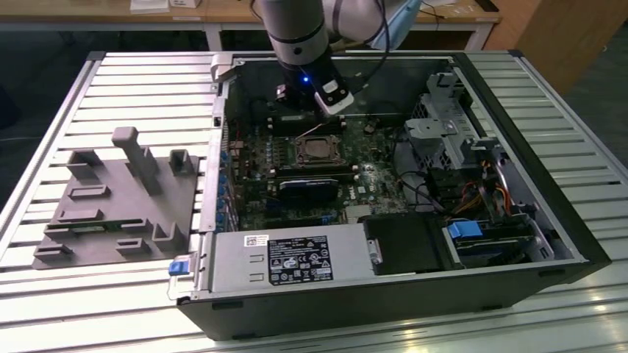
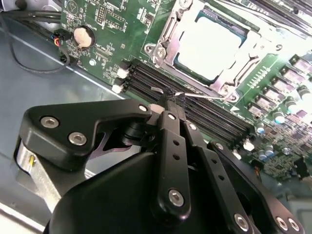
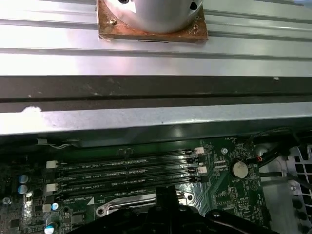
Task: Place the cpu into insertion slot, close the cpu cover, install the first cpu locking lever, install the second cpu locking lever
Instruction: 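Install the first cpu locking lever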
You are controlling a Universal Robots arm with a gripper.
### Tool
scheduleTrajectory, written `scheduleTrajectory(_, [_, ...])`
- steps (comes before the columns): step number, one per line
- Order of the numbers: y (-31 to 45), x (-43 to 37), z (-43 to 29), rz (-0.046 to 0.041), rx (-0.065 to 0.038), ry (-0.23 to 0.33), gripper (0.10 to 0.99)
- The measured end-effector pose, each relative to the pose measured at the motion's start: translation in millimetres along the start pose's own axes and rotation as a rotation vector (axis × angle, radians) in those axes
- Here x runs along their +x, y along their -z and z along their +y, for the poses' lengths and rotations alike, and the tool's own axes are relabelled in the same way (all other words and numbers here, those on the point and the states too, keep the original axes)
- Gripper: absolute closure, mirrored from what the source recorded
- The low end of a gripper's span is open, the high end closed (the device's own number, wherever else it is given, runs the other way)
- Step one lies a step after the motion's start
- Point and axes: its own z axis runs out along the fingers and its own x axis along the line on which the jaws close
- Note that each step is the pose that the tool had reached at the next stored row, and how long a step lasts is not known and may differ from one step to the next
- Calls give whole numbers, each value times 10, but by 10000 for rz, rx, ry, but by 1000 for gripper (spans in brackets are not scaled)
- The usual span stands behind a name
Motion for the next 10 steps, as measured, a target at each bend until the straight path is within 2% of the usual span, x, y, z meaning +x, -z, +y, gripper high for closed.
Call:
scheduleTrajectory(4, [-45,10,-12,-95,-7,25,984])
scheduleTrajectory(10, [-89,23,0,-119,5,32,984])
